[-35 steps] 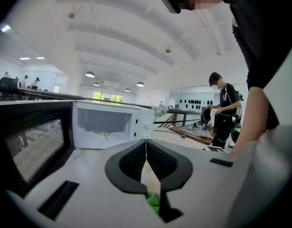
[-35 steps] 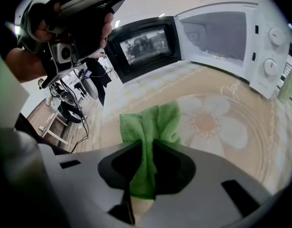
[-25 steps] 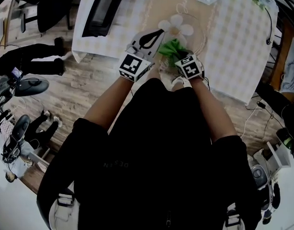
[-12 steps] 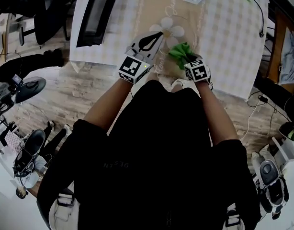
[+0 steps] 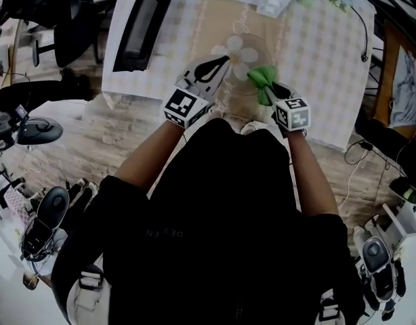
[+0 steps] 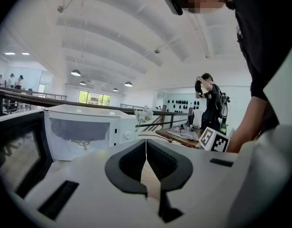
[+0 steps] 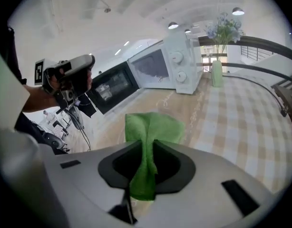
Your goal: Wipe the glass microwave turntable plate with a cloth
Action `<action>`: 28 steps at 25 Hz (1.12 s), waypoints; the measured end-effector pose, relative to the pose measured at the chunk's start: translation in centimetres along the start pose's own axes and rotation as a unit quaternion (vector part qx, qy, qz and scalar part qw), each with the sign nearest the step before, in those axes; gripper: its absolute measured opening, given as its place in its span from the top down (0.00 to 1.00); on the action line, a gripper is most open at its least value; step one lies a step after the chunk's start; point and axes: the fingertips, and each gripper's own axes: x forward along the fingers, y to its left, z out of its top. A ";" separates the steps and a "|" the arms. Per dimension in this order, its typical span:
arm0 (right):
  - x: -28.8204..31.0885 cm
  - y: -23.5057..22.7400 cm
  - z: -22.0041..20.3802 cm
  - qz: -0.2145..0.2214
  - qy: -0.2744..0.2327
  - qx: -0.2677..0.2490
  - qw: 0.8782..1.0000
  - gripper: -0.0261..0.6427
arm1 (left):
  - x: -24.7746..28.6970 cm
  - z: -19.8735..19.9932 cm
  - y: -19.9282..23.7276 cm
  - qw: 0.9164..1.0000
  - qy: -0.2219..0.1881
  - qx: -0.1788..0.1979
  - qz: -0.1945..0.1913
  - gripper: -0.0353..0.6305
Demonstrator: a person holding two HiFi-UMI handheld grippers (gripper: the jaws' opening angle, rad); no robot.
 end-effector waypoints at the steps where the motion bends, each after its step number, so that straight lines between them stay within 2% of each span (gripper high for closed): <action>1: -0.6 0.2 0.9 0.004 -0.014 -0.001 1.000 0.84 | -0.1 0.2 -0.1 1.000 -0.001 0.001 0.000 0.91; 5: -3.0 1.6 4.5 0.027 -0.068 0.000 0.997 0.84 | -0.3 1.1 -0.4 1.000 -0.004 0.004 0.001 0.91; 17: -10.2 5.5 14.0 0.079 -0.169 -0.014 0.982 0.83 | -0.6 5.4 -1.9 1.000 -0.014 0.012 0.006 0.91; 24: -15.9 7.4 19.7 0.075 -0.248 -0.060 0.964 0.83 | -0.7 9.3 -2.6 0.999 -0.044 0.018 0.001 0.91; 28: -19.1 8.4 22.2 0.060 -0.297 -0.105 0.947 0.83 | -1.0 11.5 -3.5 0.998 -0.061 0.028 -0.007 0.91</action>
